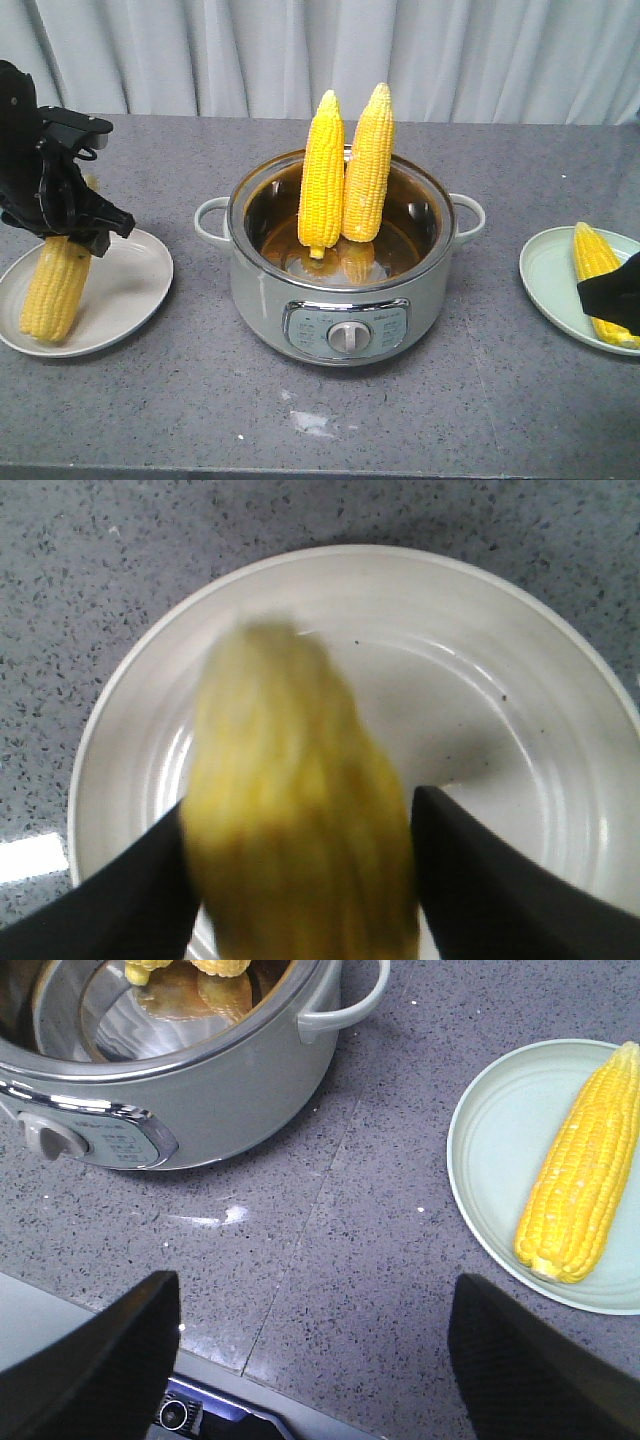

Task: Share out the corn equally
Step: 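Open the left gripper and lift it off the cob on the white plate, then move the right gripper from the green plate over the pot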

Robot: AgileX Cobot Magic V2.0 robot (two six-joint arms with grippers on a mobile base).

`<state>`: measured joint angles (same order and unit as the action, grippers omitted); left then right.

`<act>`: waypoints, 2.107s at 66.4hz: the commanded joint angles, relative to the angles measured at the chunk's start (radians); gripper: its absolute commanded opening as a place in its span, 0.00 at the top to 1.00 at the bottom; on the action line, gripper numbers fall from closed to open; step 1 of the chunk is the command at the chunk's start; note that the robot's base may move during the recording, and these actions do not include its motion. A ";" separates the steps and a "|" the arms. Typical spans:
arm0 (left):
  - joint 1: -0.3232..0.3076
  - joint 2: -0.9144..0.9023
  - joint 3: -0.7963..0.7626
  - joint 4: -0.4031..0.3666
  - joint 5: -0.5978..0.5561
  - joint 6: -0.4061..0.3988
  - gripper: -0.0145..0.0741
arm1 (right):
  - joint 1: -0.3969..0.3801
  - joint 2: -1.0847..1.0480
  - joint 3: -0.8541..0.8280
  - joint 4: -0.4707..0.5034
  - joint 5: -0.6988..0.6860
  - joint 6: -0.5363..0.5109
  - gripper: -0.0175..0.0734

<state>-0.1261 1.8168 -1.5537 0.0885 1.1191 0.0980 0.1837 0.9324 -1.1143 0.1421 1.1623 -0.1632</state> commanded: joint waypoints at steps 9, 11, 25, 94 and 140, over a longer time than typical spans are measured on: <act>0.000 -0.046 -0.030 -0.001 -0.041 -0.008 0.26 | 0.001 -0.008 -0.023 0.004 -0.046 -0.005 0.21; 0.000 -0.046 -0.030 -0.001 -0.041 -0.007 0.26 | 0.001 -0.008 -0.023 0.004 -0.046 -0.005 0.21; 0.000 -0.046 -0.030 -0.001 -0.060 0.003 0.26 | 0.001 -0.008 -0.023 0.004 -0.046 -0.005 0.21; -0.005 -0.560 0.326 -0.477 -0.341 0.375 0.27 | 0.001 -0.008 -0.023 0.004 -0.047 -0.005 0.21; -0.005 -0.777 0.481 -0.498 -0.340 0.378 0.27 | 0.001 0.001 -0.024 0.009 -0.128 -0.016 0.21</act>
<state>-0.1261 1.0566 -1.0521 -0.3773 0.8335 0.4775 0.1837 0.9324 -1.1143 0.1421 1.1309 -0.1642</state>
